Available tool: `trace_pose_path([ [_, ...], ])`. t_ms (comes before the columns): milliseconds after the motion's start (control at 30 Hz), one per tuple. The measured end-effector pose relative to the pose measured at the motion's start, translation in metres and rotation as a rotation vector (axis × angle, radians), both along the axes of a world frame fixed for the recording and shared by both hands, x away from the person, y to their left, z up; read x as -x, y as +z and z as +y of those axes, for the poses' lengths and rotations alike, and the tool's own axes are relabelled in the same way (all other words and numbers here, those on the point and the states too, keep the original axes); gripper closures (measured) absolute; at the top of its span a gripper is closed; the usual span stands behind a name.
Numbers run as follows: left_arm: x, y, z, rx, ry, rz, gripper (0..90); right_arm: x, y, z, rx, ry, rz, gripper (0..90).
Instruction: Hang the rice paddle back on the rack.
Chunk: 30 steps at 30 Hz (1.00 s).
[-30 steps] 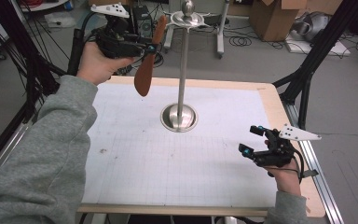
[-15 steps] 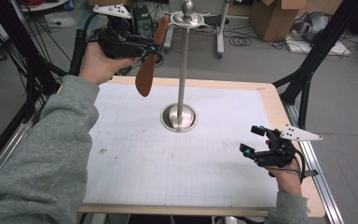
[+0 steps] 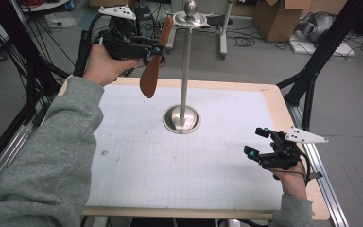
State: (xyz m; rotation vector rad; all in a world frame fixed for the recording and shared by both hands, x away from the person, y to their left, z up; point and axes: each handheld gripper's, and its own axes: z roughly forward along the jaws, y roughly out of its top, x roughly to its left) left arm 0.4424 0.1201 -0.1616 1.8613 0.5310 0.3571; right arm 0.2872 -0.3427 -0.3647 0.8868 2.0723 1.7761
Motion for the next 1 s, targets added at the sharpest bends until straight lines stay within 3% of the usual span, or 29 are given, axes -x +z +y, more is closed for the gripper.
trace_pose_path([
  [1000, -0.005, -0.007, -0.013, 0.012, 0.008, 0.007, 65.1, 0.003, 0.0, -0.003, 0.004, -0.005, -0.007, 5.1],
])
